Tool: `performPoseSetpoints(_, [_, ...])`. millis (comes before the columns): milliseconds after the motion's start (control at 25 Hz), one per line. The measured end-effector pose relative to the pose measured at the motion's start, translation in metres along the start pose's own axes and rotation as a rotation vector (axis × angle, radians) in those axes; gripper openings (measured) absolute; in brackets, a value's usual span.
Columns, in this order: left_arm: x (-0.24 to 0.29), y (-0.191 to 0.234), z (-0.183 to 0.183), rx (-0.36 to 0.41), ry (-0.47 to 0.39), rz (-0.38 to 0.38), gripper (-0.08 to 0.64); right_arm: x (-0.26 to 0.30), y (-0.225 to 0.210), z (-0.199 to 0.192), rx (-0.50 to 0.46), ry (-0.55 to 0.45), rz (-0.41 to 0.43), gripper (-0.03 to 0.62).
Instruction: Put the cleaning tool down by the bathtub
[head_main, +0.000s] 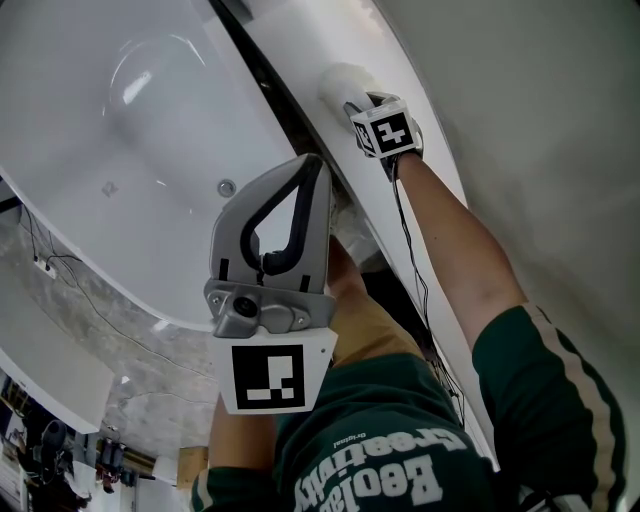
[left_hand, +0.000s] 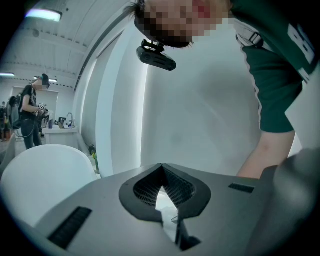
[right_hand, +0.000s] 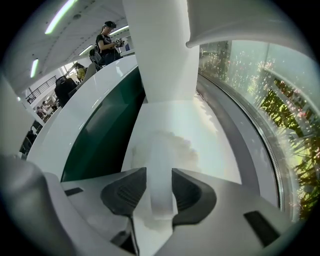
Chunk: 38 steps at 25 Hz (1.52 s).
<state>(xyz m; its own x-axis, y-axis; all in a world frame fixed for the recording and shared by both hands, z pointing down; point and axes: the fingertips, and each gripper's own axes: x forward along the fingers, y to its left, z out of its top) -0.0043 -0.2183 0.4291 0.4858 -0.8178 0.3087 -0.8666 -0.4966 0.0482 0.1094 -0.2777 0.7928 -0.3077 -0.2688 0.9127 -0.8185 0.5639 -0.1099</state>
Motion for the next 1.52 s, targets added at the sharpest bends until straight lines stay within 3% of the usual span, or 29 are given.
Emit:
performPoseSetpoints(200, [-0.004,0.000,-0.001,0.003,0.006,-0.002,0.008,-0.009,-0.009,0.002,0.008,-0.030,-0.037,0.167])
performPoseSetpoints(760, [-0.032,-0.007,0.027,0.039,-0.047,-0.005,0.008,-0.056,0.005,0.007,-0.056,-0.042,-0.018,0.166])
performPoseSetpoints(1200, [-0.094,-0.019,0.085,0.095,-0.071,-0.010,0.008,-0.167,0.052,0.035,-0.093,-0.187,-0.061,0.112])
performPoseSetpoints(1520, [-0.138,-0.051,0.127,0.136,-0.142,-0.087,0.008,-0.266,0.088,0.060,-0.086,-0.360,-0.124,0.114])
